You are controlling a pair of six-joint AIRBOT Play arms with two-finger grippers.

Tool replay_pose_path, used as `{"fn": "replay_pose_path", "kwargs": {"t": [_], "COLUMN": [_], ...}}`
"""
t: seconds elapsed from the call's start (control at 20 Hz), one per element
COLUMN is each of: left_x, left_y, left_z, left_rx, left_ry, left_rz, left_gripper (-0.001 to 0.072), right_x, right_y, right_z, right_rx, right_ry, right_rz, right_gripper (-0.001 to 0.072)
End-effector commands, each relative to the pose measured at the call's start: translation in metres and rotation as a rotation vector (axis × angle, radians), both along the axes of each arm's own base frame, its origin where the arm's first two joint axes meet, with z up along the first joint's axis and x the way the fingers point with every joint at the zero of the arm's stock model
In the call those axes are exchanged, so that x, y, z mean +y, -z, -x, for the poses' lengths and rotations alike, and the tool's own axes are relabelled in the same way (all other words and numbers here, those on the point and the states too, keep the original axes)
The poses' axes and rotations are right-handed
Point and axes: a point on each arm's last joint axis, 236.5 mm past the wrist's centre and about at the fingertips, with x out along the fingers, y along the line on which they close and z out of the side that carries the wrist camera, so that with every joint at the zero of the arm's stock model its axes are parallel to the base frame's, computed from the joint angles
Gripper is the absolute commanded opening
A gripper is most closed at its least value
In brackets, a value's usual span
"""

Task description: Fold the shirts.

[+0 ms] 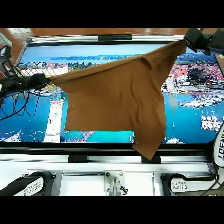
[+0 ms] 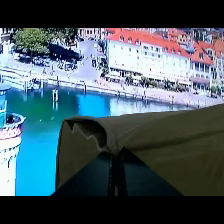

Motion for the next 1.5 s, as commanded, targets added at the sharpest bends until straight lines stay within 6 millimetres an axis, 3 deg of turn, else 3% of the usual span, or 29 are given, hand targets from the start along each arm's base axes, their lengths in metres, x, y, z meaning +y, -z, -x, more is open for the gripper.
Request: {"fn": "replay_pose_path", "kwargs": {"t": [0.0, 0.1, 0.2, 0.25, 0.3, 0.35, 0.4, 0.45, 0.5, 0.55, 0.65, 0.75, 0.8, 0.85, 0.9, 1.05, 1.3, 1.45], "left_x": [-0.012, -0.032, -0.051, -0.057, -0.059, -0.056, -0.048, -0.035, -0.017, 0.002, 0.04, 0.064, 0.064, 0.057, 0.046, 0.025, 0.001, -0.013], "left_y": [0.017, 0.046, 0.076, 0.088, 0.095, 0.096, 0.094, 0.091, 0.088, 0.089, 0.105, 0.132, 0.145, 0.159, 0.17, 0.196, 0.226, 0.233], "left_z": [-0.04, -0.037, -0.026, -0.02, -0.013, -0.006, 0.001, 0.009, 0.022, 0.038, 0.083, 0.128, 0.142, 0.153, 0.157, 0.147, 0.146, 0.13], "left_rx": [-0.028, 0.052, 0.158, 0.207, 0.252, 0.29, 0.331, 0.377, 0.437, 0.507, 0.681, 0.844, 0.887, 0.906, 0.903, 0.838, 0.889, 0.844], "left_ry": [-0.058, -0.013, 0.046, 0.065, 0.074, 0.079, 0.084, 0.093, 0.099, 0.1, 0.099, 0.07, 0.055, 0.069, 0.085, 0.034, 0.06, 0.049], "left_rz": [0.117, 0.131, 0.137, 0.147, 0.16, 0.173, 0.186, 0.189, 0.192, 0.196, 0.18, 0.181, 0.218, 0.262, 0.309, 0.388, 0.381, 0.376], "left_gripper": [0.0034, 0.0034, 0.0035, 0.0038, 0.0202, 0.0621, 0.0718, 0.0716, 0.0657, 0.0532, 0.0526, 0.0536, 0.0564, 0.0649, 0.067, 0.0666, 0.0664, 0.0647], "right_x": [-0.007, 0.002, 0.015, 0.019, 0.022, 0.024, 0.022, 0.009, -0.011, -0.03, -0.047, -0.048, -0.046, -0.044, -0.042, -0.036, -0.032, -0.031], "right_y": [0.02, 0.063, 0.114, 0.128, 0.135, 0.134, 0.132, 0.136, 0.143, 0.147, 0.147, 0.146, 0.147, 0.149, 0.152, 0.167, 0.18, 0.18], "right_z": [-0.028, -0.019, 0.002, 0.012, 0.02, 0.027, 0.04, 0.059, 0.085, 0.112, 0.157, 0.187, 0.196, 0.205, 0.212, 0.23, 0.234, 0.237], "right_rx": [-0.027, 0.121, 0.321, 0.389, 0.432, 0.453, 0.481, 0.549, 0.65, 0.749, 0.876, 0.921, 0.921, 0.916, 0.916, 0.937, 0.944, 0.957], "right_ry": [0.072, 0.032, -0.025, -0.046, -0.062, -0.081, -0.126, -0.128, -0.111, -0.116, -0.185, -0.234, -0.241, -0.242, -0.241, -0.243, -0.239, -0.247], "right_rz": [-0.101, -0.108, -0.119, -0.124, -0.125, -0.118, -0.07, -0.005, 0.068, 0.141, 0.174, 0.087, 0.035, -0.016, -0.048, -0.062, -0.083, -0.085], "right_gripper": [0.0071, 0.0071, 0.0071, 0.0088, 0.0209, 0.0455, 0.055, 0.0551, 0.055, 0.055, 0.055, 0.055, 0.0549, 0.055, 0.055, 0.055, 0.055, 0.055]}}
